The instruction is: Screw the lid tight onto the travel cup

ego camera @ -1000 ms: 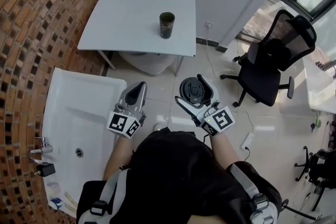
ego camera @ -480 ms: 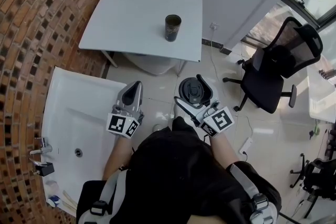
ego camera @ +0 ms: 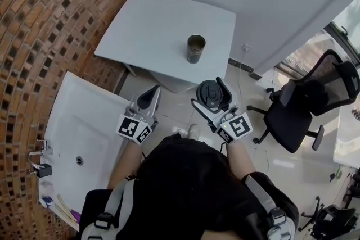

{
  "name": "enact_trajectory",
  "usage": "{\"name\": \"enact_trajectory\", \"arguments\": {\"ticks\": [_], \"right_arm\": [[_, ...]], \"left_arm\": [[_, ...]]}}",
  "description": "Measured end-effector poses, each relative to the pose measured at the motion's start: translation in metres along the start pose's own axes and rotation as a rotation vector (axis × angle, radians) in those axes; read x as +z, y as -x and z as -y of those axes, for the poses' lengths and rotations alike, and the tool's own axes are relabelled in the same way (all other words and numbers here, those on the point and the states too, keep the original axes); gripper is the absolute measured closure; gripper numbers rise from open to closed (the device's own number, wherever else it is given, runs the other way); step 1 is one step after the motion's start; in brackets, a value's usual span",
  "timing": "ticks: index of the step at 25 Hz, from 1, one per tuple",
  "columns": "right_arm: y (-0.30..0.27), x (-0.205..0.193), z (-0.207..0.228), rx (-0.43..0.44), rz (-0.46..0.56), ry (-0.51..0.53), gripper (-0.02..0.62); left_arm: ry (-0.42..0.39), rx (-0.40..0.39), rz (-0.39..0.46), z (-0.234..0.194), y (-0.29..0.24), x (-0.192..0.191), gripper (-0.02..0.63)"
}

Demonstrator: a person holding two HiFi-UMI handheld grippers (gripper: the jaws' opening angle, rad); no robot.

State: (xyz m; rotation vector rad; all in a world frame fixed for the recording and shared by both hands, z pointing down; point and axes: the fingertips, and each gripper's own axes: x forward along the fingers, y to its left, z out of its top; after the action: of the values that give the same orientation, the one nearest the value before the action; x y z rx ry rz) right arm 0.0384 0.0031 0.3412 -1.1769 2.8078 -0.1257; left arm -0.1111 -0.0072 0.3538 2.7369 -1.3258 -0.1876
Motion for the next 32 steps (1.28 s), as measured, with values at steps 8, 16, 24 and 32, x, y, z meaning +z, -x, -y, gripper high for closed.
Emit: {"name": "enact_trajectory", "arguments": {"ticks": [8,16,24,32], "right_arm": [[-0.007,-0.002,0.045,0.033,-0.001,-0.034,0.118],[-0.005,0.018,0.097,0.039,0.021,-0.011,0.118],[-0.007,0.013,0.118,0.035,0.007,-0.026,0.118],[-0.026,0.024,0.137,-0.014,0.001,0.0,0.118]], "left_arm": [[-0.011,0.0,-0.02,0.007,-0.053,-0.006,0.603],[0.034,0.016,0.01,0.01,-0.095,0.0,0.604],[0.042,-0.039,0.003,0.031,-0.121,-0.001,0.604],[0.025,-0.078,-0.014,0.004,-0.135,0.001,0.604]]}}
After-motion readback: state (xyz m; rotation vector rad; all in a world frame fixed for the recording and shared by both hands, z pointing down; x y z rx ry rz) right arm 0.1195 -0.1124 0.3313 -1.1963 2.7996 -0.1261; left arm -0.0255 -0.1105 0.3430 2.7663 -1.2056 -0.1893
